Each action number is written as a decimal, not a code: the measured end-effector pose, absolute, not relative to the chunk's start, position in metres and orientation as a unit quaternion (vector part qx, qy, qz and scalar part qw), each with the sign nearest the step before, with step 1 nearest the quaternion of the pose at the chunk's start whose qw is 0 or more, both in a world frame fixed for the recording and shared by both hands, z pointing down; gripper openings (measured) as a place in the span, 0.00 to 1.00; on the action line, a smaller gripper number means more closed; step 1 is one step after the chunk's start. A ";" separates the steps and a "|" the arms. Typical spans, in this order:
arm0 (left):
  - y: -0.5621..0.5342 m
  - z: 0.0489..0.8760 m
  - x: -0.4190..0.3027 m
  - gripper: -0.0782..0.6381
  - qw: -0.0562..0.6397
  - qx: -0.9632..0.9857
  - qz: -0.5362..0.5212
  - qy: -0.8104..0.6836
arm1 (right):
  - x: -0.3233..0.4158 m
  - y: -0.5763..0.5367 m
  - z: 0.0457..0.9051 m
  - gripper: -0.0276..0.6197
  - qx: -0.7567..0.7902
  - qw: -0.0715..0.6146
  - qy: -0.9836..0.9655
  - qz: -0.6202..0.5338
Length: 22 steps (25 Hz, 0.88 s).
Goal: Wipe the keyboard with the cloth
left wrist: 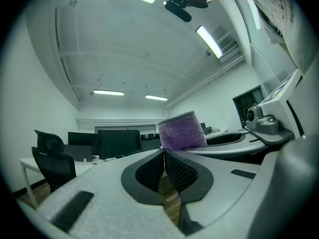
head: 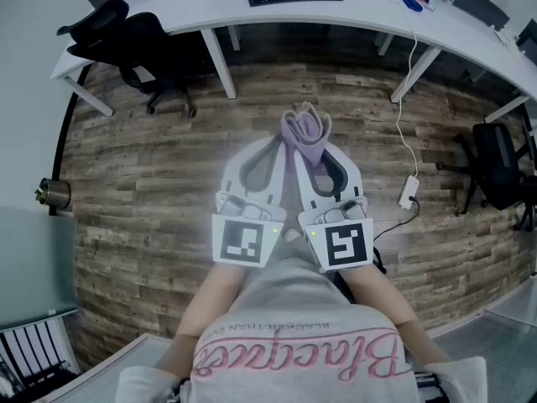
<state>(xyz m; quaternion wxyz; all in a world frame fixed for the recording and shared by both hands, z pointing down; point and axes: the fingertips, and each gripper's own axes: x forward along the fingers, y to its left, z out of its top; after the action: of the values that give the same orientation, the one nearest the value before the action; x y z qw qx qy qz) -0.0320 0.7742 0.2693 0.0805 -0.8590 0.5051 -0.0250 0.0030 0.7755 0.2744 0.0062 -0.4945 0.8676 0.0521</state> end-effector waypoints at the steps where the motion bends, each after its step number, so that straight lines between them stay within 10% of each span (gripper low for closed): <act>1: 0.775 0.270 -0.031 0.12 0.080 -0.859 -0.027 0.505 | 0.005 0.776 0.274 0.18 -0.495 0.007 0.868 0.051; 22: 0.683 0.288 -0.065 0.12 0.055 -0.858 -0.032 0.510 | -0.026 0.692 0.278 0.18 -0.478 0.005 0.876 0.073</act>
<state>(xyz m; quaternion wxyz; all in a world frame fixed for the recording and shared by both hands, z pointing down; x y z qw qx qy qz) -0.0651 0.6826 0.2877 0.0549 -0.8578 0.5100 -0.0316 -0.0258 0.6921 0.2782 0.0049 -0.4775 0.8756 0.0731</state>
